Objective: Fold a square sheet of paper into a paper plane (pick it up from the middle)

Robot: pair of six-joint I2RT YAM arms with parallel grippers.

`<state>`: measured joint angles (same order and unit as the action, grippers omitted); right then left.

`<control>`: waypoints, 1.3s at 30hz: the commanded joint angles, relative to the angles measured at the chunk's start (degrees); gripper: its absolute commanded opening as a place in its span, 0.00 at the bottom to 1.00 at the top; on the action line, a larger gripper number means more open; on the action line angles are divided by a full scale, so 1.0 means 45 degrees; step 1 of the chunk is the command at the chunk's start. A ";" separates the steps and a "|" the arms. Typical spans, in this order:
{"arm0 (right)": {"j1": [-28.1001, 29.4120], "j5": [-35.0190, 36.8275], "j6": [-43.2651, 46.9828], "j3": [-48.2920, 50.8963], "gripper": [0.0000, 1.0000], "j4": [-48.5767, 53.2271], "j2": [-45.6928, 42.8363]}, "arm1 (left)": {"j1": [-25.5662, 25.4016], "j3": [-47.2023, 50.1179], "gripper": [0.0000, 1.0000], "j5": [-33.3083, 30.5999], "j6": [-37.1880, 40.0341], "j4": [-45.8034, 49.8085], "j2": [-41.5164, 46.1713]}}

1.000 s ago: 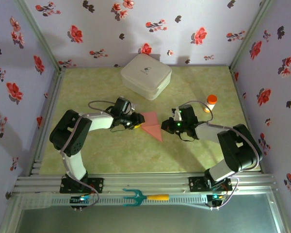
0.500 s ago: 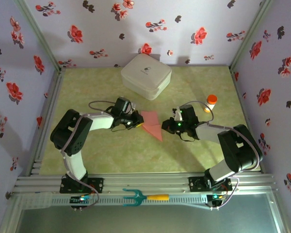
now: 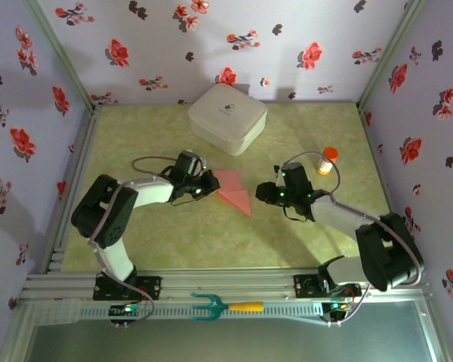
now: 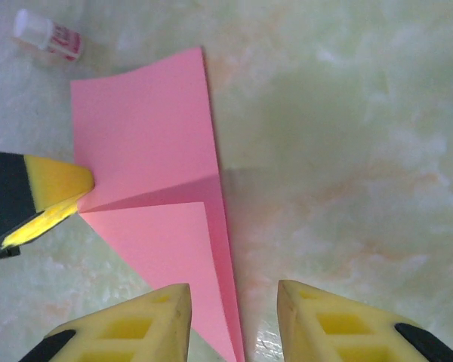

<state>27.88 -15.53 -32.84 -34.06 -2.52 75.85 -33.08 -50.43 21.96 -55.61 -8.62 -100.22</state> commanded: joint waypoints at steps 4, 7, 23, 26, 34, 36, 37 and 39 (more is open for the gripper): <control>0.2313 0.3567 0.4505 0.0521 0.39 -0.1342 -0.0678 | -0.0161 0.0164 0.00 -0.1232 -0.0220 0.0490 0.0848; 0.2842 0.4612 0.4898 0.0480 0.40 -0.1581 -0.0312 | -0.0256 0.0113 0.02 -0.0951 -0.0205 0.0325 0.0729; 0.3472 0.5945 0.4822 0.0929 0.43 -0.2112 -0.1020 | -0.0295 0.0034 0.22 0.0120 -0.0222 -0.0785 0.0300; 0.3473 0.5816 0.4763 0.0988 0.45 -0.2027 -0.1100 | -0.0296 -0.0090 0.20 0.0165 -0.0109 -0.0686 0.0227; 0.3434 0.6198 0.3334 0.0649 0.36 -0.1425 -0.0776 | -0.0290 -0.0167 0.06 0.0188 -0.0123 -0.0526 0.0168; 0.3434 0.6027 0.3452 0.0477 0.36 -0.1313 -0.0567 | -0.0286 -0.0235 0.09 0.0256 -0.0148 -0.0416 0.0100; 0.3426 0.5832 0.3646 0.0456 0.35 -0.1457 -0.0463 | -0.0276 -0.0278 0.11 0.0296 -0.0105 -0.0352 0.0069; 0.3458 0.5238 0.4362 0.0625 0.36 -0.2159 -0.0181 | -0.0284 -0.0258 0.15 0.0303 -0.0121 -0.0349 0.0068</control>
<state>43.24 10.66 -15.33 -30.44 -10.68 73.45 -34.28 -50.41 22.31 -56.12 -10.31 -99.11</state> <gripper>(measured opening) 0.363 0.144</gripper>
